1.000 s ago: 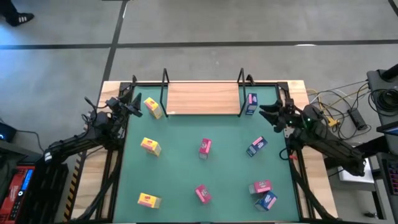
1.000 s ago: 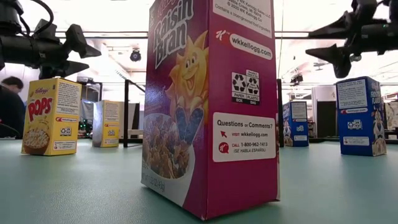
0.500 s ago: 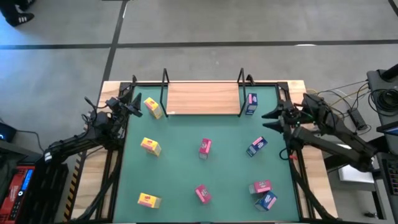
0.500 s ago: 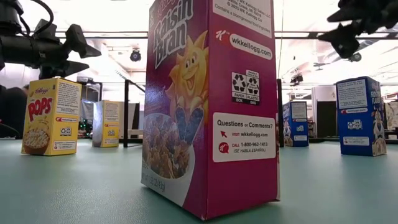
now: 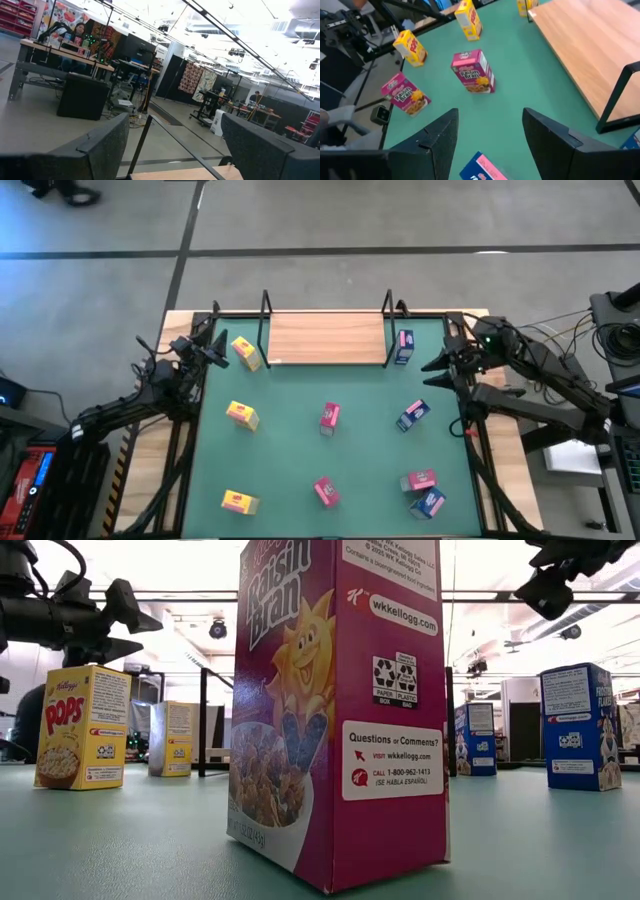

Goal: Stack cereal on shelf
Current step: Put the middle blue cereal box on the shelf

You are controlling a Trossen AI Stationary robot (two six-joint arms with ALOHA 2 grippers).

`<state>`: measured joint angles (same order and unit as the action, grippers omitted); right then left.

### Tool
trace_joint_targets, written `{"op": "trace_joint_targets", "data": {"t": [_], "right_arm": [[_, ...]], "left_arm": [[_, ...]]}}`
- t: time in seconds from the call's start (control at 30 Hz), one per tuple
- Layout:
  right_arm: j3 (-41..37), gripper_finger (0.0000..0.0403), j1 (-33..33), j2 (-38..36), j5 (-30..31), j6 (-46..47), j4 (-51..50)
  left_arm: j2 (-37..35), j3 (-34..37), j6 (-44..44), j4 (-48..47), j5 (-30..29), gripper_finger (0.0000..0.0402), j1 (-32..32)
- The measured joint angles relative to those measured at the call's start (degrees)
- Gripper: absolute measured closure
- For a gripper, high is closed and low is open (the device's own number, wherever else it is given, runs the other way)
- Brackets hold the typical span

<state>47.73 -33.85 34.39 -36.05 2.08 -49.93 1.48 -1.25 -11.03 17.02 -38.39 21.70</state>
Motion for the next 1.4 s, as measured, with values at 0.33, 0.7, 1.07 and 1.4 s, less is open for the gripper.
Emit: {"op": "trace_joint_targets", "data": {"t": [0.33, 0.7, 1.07, 1.4], "right_arm": [[5.2, 0.0194, 4.2, 6.8, 1.5, -2.8, -5.9], [5.4, 0.0194, 12.4, 11.5, 12.2, -14.1, -9.4], [5.5, 0.0194, 22.9, 14.2, 18.7, -18.7, -13.6], [5.5, 0.0194, 29.2, 16.5, 21.6, -17.3, -14.6]], "left_arm": [[0.0, 0.0, 0.0, 0.0, 0.0, 0.0102, 0.0], [0.0, 0.0, 0.0, 0.0, 0.0, 0.0102, 0.0], [0.0, 0.0, 0.0, 0.0, 0.0, 0.0102, 0.0], [0.0, 0.0, 0.0, 0.0, 0.0, 0.0102, 0.0]]}}
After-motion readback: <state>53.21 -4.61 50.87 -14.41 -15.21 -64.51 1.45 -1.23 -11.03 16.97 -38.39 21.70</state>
